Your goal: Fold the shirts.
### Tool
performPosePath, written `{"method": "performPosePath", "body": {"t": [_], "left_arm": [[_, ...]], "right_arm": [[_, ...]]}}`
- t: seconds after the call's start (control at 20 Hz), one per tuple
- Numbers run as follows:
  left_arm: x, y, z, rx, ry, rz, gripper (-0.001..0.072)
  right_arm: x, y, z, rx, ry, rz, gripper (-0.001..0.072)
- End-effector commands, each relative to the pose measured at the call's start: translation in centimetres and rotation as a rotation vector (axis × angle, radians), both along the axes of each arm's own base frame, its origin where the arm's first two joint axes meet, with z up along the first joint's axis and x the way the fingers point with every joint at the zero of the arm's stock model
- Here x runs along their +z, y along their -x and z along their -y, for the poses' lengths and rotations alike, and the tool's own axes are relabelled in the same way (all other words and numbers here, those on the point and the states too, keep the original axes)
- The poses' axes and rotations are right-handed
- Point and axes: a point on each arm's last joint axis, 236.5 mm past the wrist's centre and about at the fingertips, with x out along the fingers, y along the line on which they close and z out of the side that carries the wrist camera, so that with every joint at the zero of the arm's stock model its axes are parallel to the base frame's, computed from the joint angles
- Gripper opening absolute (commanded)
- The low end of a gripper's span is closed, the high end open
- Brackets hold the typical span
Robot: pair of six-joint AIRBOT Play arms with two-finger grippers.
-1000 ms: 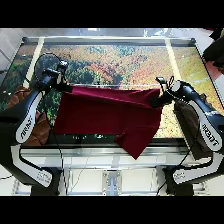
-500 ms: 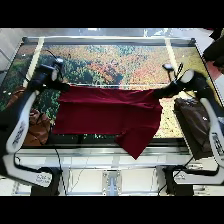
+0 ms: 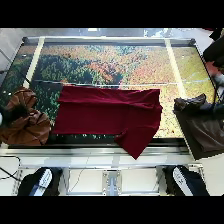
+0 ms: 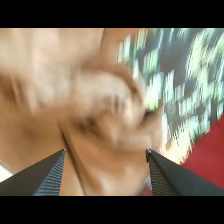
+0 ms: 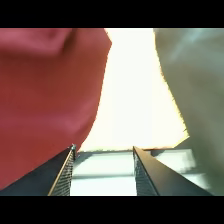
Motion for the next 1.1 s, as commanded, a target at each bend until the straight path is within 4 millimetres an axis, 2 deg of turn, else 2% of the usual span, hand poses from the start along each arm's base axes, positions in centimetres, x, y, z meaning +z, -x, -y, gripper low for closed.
{"method": "performPosePath", "body": {"t": [0.0,0.05,0.1,0.2,0.4,0.5,0.65,0.7,0.75,0.8,0.85,0.9,0.95,1.0,1.05], "left_arm": [[-8.2,3.7,7.5,0.178,0.469,0.077,0.057],[-9.2,3.6,9.5,0.179,0.569,0.081,0.057],[-9.8,3.3,10.7,0.185,0.63,0.091,0.0569],[-10.8,2.8,11.8,0.218,0.714,0.089,0.0569],[-13.3,3.4,11.9,0.268,0.751,0.0,0.0569],[-14.1,2.8,11.4,0.303,0.755,0.01,0.0569],[-14.2,1.4,11.9,0.29,0.8,0.048,0.0568],[-14.1,0.7,11.9,0.292,0.814,0.074,0.0533],[-14.0,0.1,11.7,0.296,0.819,0.098,0.0401],[-14.0,-0.3,11.5,0.305,0.819,0.118,0.0317],[-14.1,-0.4,11.3,0.314,0.818,0.123,0.0314],[-14.3,-0.4,11.3,0.318,0.818,0.119,0.0273],[-14.4,-0.4,11.3,0.32,0.819,0.115,0.0094],[-14.4,-0.4,11.2,0.32,0.817,0.117,0.0008],[-14.4,-0.4,11.1,0.317,0.812,0.119,0.0008]], "right_arm": [[-8.7,5.0,-7.2,-0.136,-0.4,-0.159,0.0411],[-10.0,5.7,-8.5,-0.136,-0.458,-0.183,0.0411],[-10.5,5.6,-8.9,-0.154,-0.49,-0.183,0.0411],[-10.0,4.5,-9.1,-0.161,-0.51,-0.134,0.0411],[-7.7,2.8,-9.0,-0.151,-0.522,-0.067,0.041],[-6.8,2.2,-8.7,-0.144,-0.513,-0.04,0.041],[-6.0,1.7,-8.5,-0.139,-0.506,-0.019,0.041],[-6.0,1.6,-8.5,-0.139,-0.508,-0.018,0.041],[-6.0,1.7,-8.5,-0.139,-0.508,-0.019,0.041],[-6.0,1.7,-8.6,-0.138,-0.509,-0.02,0.041],[-6.0,1.7,-8.6,-0.138,-0.51,-0.021,0.041],[-6.0,1.7,-8.6,-0.137,-0.511,-0.022,0.0409],[-6.0,1.8,-8.6,-0.137,-0.512,-0.024,0.0409],[-6.0,1.9,-8.7,-0.134,-0.512,-0.029,0.0409],[-6.3,2.4,-8.7,-0.124,-0.506,-0.048,0.0409]]}}
